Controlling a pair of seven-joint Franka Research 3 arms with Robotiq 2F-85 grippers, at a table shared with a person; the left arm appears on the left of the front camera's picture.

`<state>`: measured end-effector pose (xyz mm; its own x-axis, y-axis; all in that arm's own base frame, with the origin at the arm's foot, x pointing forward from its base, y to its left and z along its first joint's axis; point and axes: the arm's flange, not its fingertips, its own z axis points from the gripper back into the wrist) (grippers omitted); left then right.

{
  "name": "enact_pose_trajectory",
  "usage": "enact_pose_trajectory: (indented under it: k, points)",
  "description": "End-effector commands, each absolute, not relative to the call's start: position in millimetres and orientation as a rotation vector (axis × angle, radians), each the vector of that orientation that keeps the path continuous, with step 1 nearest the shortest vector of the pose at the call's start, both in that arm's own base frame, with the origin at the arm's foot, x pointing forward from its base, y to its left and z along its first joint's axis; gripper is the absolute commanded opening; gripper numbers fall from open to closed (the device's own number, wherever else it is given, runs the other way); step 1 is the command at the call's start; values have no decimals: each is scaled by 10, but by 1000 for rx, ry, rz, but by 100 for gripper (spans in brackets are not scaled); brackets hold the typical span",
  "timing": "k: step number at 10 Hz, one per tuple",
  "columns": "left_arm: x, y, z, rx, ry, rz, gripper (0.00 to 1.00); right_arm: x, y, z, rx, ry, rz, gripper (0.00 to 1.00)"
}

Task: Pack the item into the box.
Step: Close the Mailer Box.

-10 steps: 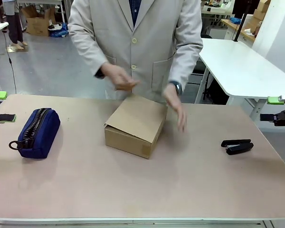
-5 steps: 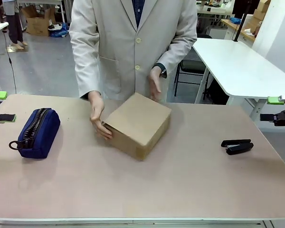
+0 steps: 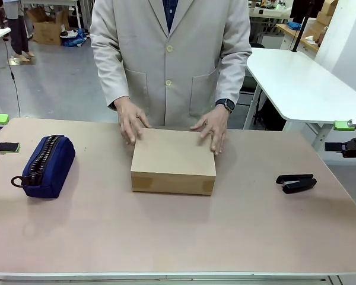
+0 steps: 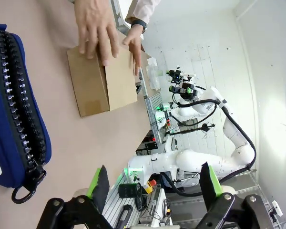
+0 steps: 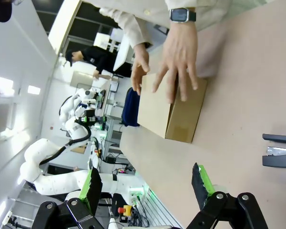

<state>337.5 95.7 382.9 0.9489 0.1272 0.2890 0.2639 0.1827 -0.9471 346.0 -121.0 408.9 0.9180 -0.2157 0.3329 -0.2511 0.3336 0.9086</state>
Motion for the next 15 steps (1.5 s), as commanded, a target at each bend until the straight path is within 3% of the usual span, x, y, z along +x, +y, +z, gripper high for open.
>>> enact_pose_trajectory:
  k: [1, 15]
  points:
    - [3368, 954, 3859, -1381, -344, -103, 100, 3449, -1211, 4104, 1242, -433, 29, 100]
    - [3368, 954, 3859, -1381, -344, -103, 100, 3449, -1211, 4104, 1242, -433, 29, 100]
